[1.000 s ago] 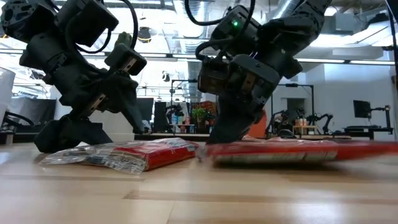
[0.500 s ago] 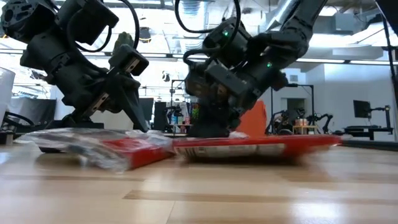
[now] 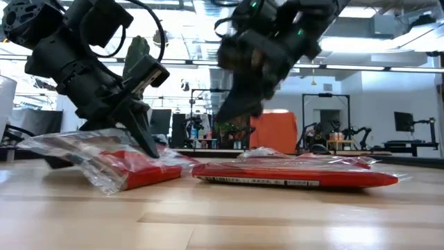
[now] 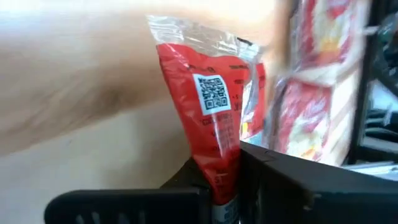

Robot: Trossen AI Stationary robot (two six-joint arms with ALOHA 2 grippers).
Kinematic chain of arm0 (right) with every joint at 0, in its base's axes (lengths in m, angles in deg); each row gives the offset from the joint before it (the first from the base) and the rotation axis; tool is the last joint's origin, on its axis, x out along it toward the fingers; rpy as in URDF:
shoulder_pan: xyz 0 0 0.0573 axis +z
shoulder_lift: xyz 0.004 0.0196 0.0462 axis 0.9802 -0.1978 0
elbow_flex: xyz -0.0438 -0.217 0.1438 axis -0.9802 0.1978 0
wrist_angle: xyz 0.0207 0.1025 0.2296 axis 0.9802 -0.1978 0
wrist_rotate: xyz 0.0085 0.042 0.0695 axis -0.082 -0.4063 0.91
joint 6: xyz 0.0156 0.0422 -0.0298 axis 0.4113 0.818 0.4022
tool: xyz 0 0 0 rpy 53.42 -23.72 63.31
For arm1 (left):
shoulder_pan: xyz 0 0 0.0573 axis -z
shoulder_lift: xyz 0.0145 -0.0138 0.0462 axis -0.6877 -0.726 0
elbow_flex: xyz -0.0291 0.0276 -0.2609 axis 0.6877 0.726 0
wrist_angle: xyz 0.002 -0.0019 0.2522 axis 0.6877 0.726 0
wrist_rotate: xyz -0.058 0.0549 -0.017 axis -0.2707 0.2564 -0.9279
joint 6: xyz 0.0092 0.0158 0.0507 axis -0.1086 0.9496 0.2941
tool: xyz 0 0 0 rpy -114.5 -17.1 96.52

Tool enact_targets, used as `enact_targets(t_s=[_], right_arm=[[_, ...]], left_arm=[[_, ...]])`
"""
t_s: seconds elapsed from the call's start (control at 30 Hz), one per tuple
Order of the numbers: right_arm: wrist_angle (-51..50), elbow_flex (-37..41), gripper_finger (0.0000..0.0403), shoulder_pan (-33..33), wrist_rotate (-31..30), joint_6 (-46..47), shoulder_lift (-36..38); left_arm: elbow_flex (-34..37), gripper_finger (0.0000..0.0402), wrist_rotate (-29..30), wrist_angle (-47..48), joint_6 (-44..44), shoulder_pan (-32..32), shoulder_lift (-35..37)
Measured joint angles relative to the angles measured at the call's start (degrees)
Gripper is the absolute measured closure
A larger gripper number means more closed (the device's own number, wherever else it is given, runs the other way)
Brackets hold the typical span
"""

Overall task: Sort popcorn bags into baskets
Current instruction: Put the red popcorn bag into the transparent bin

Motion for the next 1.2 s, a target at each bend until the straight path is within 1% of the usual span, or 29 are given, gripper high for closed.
enact_targets(t_s=[0.1,0.17,0.23,0.3,0.4,0.43,0.5,0.57,0.63,0.7,0.8,0.87,0.9,0.97,1.07,1.2], right_arm=[[-3.8,-0.1,0.0380,-1.6,-0.9,-0.7,6.4],[-7.1,-0.1,0.0377,-2.4,-3.2,-1.2,10.7],[-8.8,-0.1,0.0377,-2.7,-6.3,-2.0,13.9],[-11.7,0.0,0.0382,-2.7,-9.2,-2.5,17.3],[-12.9,-0.1,0.0389,-2.7,-11.4,-2.6,20.5],[-14.3,0.0,0.0390,-2.8,-11.6,-2.6,21.1],[-14.1,-0.2,0.0390,-2.8,-11.7,-2.6,21.7],[-16.6,0.0,0.0385,-2.7,-11.8,-2.6,22.4],[-16.2,-0.2,0.0377,-2.4,-11.8,-2.2,22.0],[-18.4,0.0,0.0371,-1.8,-11.8,-2.2,22.0],[-17.6,-0.2,0.0370,-0.7,-11.8,-2.1,20.7],[-18.7,0.0,0.0374,0.0,-11.8,-2.1,20.4],[-17.6,-0.1,0.0376,0.4,-11.8,-2.1,19.9],[-18.2,-0.1,0.0383,1.0,-11.8,-2.1,19.3],[-18.2,0.0,0.0388,1.8,-11.8,-2.1,18.9],[-18.1,0.0,0.0381,2.1,-11.8,-2.1,19.0]], left_arm=[[0.0,0.0387,0.3,0.5,1.8,-1.2,2.6],[-0.7,0.0391,-1.0,-0.3,3.7,-2.1,4.6],[-0.8,0.0395,-1.6,0.4,5.4,-2.9,8.3],[-1.8,0.0394,-2.6,3.7,6.4,-3.5,12.1],[-4.7,0.0396,-3.8,13.2,6.8,-3.0,18.9],[-6.0,0.0397,-4.5,17.4,6.3,-2.3,21.3],[-9.2,0.0397,-5.2,27.4,5.7,-0.1,25.8],[-13.1,0.0397,-4.4,36.4,4.4,3.0,28.7],[-17.3,0.0397,-1.7,45.8,2.6,7.4,31.1],[-21.1,0.0397,1.6,52.0,-0.4,12.4,31.7],[-23.9,0.0397,6.5,58.7,-6.9,20.7,31.6],[-24.4,0.0397,9.7,58.8,-12.5,26.1,30.5],[-24.4,0.0397,11.4,59.5,-15.4,28.7,29.7],[-24.4,0.0397,14.8,60.0,-20.7,33.6,27.3],[-24.4,0.0397,18.6,61.3,-28.7,38.9,23.5],[-24.4,0.0395,19.1,60.3,-34.6,43.0,17.6]])
